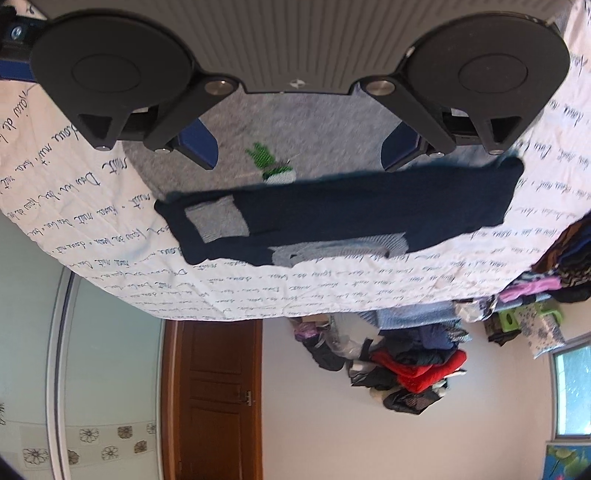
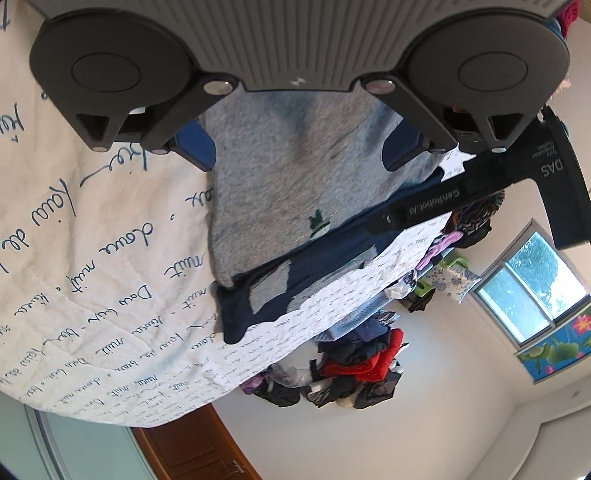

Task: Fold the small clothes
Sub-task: 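Open the left tool and withdraw both tools above the folded sleeves, then grasp the sweater hem with both tools and lift it toward the collar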

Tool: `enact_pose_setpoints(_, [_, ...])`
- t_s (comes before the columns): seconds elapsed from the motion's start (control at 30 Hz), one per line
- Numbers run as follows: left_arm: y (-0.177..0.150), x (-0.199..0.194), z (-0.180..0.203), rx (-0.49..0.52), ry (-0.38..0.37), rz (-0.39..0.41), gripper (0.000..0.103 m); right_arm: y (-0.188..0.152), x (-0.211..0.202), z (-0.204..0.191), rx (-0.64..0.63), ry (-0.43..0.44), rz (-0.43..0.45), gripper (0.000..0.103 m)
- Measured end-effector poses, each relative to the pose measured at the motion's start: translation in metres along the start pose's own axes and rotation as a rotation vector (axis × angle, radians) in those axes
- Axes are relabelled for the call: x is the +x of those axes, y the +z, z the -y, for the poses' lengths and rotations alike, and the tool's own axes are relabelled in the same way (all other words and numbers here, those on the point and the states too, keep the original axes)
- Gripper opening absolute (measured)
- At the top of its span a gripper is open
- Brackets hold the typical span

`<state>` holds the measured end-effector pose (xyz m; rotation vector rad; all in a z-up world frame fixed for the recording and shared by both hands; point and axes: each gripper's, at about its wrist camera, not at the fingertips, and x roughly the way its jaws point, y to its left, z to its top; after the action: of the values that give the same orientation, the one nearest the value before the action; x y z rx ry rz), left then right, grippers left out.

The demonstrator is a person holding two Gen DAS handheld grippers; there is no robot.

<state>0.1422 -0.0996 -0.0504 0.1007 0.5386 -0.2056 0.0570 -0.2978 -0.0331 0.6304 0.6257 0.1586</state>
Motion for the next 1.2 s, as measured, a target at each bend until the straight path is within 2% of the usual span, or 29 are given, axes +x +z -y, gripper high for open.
enact_pose_setpoints(0.17, [-0.014, -0.015, -0.024, -0.089, 0.020, -0.044, 0.094, -0.009, -0.008, -0.007, -0.019, 0.012, -0.014, 0.098])
enact_pose_setpoints(0.43, [-0.028, -0.035, -0.056, -0.177, 0.104, -0.071, 0.094, -0.022, -0.019, -0.014, -0.049, 0.021, -0.029, 0.098])
enact_pose_setpoints(0.87, [-0.033, -0.046, -0.061, -0.138, 0.180, -0.056, 0.094, -0.037, -0.024, -0.015, -0.088, -0.012, -0.073, 0.098])
enact_pose_setpoints(0.93, [-0.033, -0.049, -0.063, -0.136, 0.174, -0.061, 0.094, -0.039, -0.026, -0.016, -0.112, -0.017, -0.070, 0.098])
enact_pose_setpoints(1.2, [-0.050, -0.095, -0.109, -0.137, 0.151, -0.053, 0.094, -0.044, -0.040, 0.002, -0.159, -0.028, -0.087, 0.098])
